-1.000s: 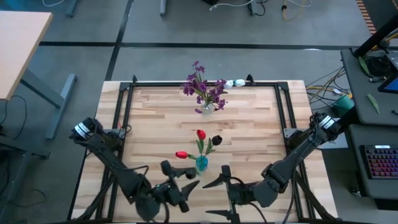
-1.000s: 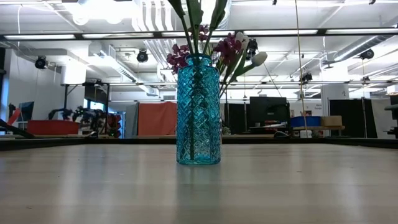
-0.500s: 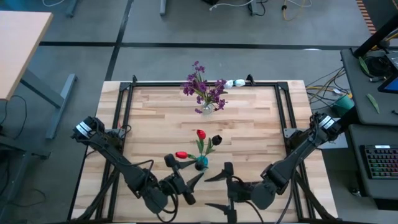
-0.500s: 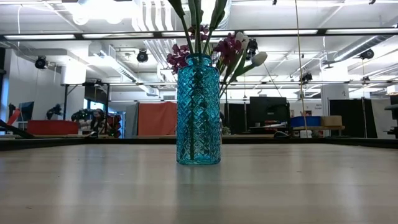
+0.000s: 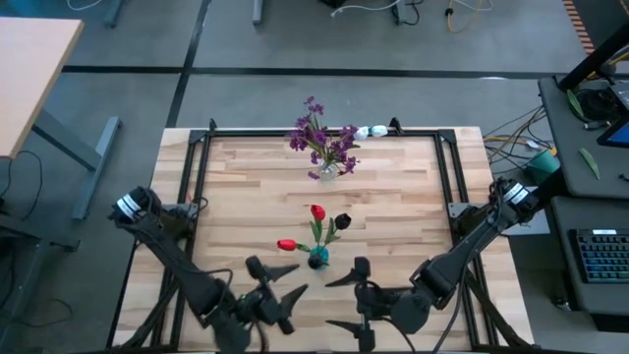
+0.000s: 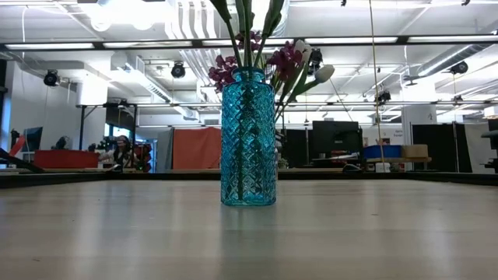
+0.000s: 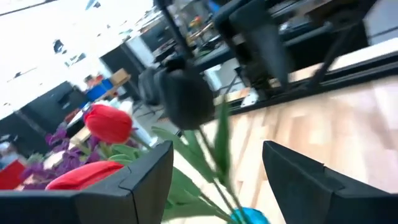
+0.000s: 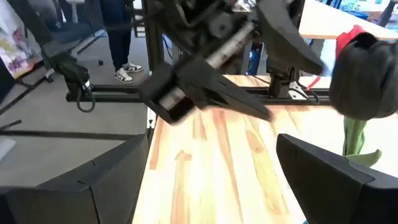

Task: Sort flowers into vase by color
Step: Return to Home Position

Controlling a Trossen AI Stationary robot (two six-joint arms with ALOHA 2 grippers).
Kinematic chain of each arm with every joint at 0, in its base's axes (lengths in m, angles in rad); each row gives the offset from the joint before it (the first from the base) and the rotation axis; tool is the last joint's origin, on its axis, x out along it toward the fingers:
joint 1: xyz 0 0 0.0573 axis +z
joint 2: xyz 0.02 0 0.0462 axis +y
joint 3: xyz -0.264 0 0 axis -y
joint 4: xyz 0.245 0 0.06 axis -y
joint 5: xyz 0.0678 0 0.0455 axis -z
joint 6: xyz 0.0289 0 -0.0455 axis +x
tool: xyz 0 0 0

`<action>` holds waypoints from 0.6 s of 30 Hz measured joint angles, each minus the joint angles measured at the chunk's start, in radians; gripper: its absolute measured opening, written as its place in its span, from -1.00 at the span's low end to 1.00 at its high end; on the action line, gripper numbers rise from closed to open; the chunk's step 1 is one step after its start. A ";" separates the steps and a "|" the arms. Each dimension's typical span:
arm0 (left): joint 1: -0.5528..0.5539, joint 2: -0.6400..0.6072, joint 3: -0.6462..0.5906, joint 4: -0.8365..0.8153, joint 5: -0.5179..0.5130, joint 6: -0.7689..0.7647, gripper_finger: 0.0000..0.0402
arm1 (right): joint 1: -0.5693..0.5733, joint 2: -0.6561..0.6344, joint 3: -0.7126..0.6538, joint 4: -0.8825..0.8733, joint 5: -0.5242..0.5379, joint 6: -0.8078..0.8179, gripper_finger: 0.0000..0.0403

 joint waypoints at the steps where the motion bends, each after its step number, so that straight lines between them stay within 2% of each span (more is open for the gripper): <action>1: -0.016 0.000 0.000 0.001 0.000 0.011 0.15 | 0.000 0.001 0.000 -0.006 -0.002 -0.004 0.73; 4: -0.070 0.000 0.021 0.000 0.024 0.044 0.15 | 0.001 0.000 -0.002 -0.041 -0.005 -0.024 0.73; 7: -0.134 -0.002 0.058 -0.015 0.113 0.067 0.15 | 0.010 -0.007 -0.002 -0.098 -0.052 -0.073 0.73; 11: -0.252 -0.009 0.067 -0.211 0.086 0.081 0.13 | 0.026 -0.027 -0.009 -0.144 -0.058 -0.121 0.73; 14: -0.327 -0.051 0.031 -0.415 0.026 -0.115 0.01 | 0.033 -0.073 -0.034 -0.155 -0.057 -0.151 0.73; 18: -0.368 -0.136 -0.050 -0.662 0.003 -0.576 -0.29 | 0.037 -0.155 -0.101 -0.138 -0.048 -0.210 0.73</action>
